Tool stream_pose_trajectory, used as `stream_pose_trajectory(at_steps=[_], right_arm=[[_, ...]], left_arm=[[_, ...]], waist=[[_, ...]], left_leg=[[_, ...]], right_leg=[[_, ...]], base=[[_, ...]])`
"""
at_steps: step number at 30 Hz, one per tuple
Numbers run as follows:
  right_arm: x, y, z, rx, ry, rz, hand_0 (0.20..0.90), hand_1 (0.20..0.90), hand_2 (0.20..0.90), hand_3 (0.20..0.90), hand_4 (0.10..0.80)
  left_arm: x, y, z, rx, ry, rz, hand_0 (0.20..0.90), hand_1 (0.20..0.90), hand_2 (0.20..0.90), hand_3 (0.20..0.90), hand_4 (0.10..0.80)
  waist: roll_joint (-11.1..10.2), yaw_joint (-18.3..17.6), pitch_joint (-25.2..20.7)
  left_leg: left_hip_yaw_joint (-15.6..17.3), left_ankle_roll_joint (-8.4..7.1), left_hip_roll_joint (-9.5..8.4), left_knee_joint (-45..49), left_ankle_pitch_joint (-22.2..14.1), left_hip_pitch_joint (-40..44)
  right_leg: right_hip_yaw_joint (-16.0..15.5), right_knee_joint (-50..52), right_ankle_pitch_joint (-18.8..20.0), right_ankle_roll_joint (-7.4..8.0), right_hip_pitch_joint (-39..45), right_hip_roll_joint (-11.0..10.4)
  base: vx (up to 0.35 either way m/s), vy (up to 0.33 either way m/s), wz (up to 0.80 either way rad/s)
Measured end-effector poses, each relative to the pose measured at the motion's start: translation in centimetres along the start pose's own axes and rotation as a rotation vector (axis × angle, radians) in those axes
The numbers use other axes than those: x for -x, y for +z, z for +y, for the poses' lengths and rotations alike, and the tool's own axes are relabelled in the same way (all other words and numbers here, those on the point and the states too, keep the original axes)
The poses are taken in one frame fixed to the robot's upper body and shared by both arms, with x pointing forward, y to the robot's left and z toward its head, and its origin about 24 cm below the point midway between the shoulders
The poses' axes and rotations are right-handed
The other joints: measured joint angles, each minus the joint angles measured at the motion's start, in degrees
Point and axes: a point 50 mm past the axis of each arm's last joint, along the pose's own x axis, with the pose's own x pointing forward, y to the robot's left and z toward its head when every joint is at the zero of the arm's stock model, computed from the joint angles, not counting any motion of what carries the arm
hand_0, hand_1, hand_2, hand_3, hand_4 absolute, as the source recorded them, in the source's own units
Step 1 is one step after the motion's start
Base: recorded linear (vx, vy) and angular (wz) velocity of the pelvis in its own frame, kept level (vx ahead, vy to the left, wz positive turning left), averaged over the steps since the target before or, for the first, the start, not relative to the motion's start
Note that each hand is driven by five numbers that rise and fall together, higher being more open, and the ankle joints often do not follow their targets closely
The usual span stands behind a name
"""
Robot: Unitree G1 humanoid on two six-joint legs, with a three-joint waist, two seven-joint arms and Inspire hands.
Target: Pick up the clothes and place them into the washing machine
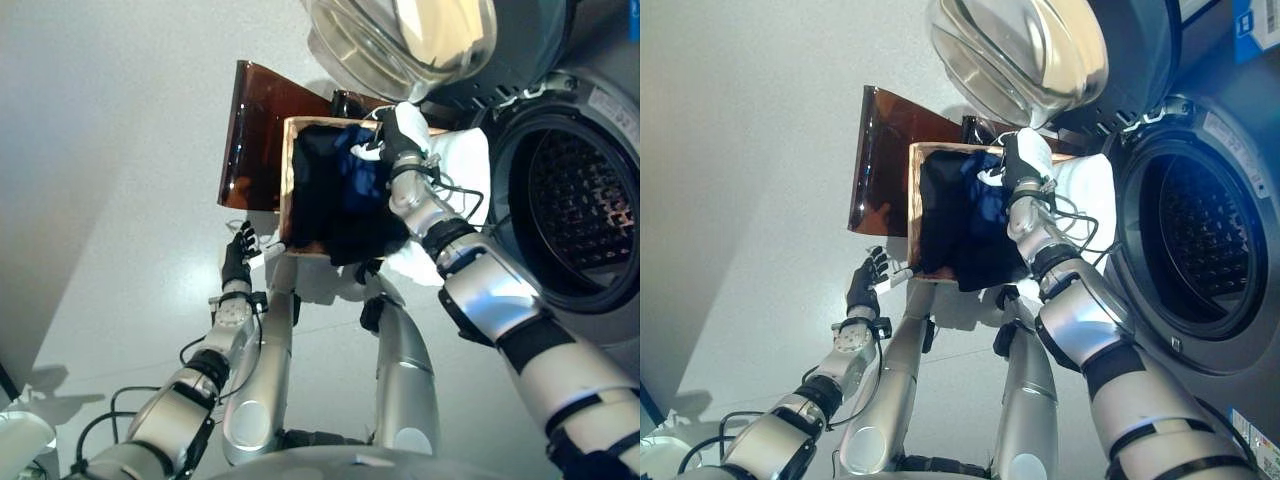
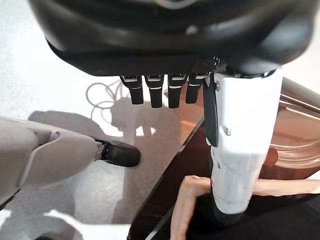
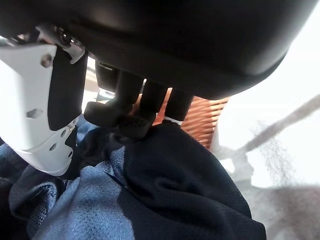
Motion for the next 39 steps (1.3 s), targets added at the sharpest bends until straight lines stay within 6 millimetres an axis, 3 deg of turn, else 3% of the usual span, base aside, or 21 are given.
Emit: stream_pose_trajectory(at_steps=[14,15,16,17,27,35,39], right_arm=[[0.3,-0.7,0.6,0.017,0.017,0.057,0.200,0.200,0.200,0.200,0.300],[0.3,-0.8,0.7,0.017,0.020,0.060,0.384,0.384,0.384,0.384,0.431],[0.4,-0.9,0.8,0.017,0.022,0.063,0.480,0.480,0.480,0.480,0.500],[0.5,-1.1,1.0,0.017,0.027,0.071,0.900,0.900,0.900,0.900,0.800],[1.0,-1.1,1.9,-0.159,-0.001,0.105,0.900,0.900,0.900,0.900,0.800],[2.0,-0.4,4.0,-0.440,0.018,0.167,0.900,0.900,0.900,0.900,0.800],[2.3,1.2,4.5,-0.568,0.030,0.132,0.900,0.900,0.900,0.900,0.800]], left_arm=[[0.0,0.0,0.0,-0.030,-0.008,-0.004,0.900,0.900,0.900,0.900,0.800],[0.0,0.0,0.1,-0.032,-0.007,-0.003,0.900,0.900,0.900,0.900,0.800],[0.0,0.0,0.2,-0.034,-0.006,-0.002,0.900,0.900,0.900,0.900,0.800],[0.0,0.0,0.2,-0.035,-0.005,-0.001,0.900,0.900,0.900,0.900,0.800],[0.1,-0.5,0.4,-0.044,0.013,0.018,0.900,0.900,0.900,0.900,0.800],[0.2,-1.0,0.8,-0.058,0.025,0.038,0.900,0.900,0.900,0.900,0.800],[0.2,-1.3,1.1,-0.067,0.035,0.049,0.900,0.900,0.900,0.900,0.800]], waist=[[-0.3,0.0,0.2],[-0.5,0.0,0.4],[-0.5,0.0,0.4],[-0.7,0.0,0.5],[-0.8,-0.4,0.6],[-0.9,-0.6,0.7],[-1.0,-1.8,0.7]], left_leg=[[0.1,0.11,-0.01,0.2,0.0,2.1],[0.1,0.23,0.00,0.1,0.1,2.6],[0.1,0.25,0.00,0.1,0.1,2.9],[0.1,0.28,0.00,0.0,0.1,3.7],[0.5,0.31,0.03,-0.1,-0.2,5.8],[1.6,0.78,0.00,-0.1,-0.5,8.3],[1.8,0.79,0.04,-0.1,-0.6,8.8]], right_leg=[[-0.1,-0.1,0.1,0.09,2.3,-0.1],[-0.1,-0.1,0.1,0.11,2.8,-0.1],[-0.1,-0.1,0.1,0.11,3.1,-0.1],[-0.1,-0.3,0.1,0.11,3.8,-0.1],[0.0,-1.0,0.2,0.36,6.1,0.0],[0.8,-1.2,0.4,0.58,8.3,-0.1],[0.7,-1.5,0.4,0.59,9.0,-0.1]], base=[[0.000,0.000,0.00],[0.000,0.000,0.00],[0.000,0.000,0.00],[0.000,0.000,0.00],[0.001,0.001,0.00],[0.005,0.007,-0.04],[0.000,0.000,0.00]])
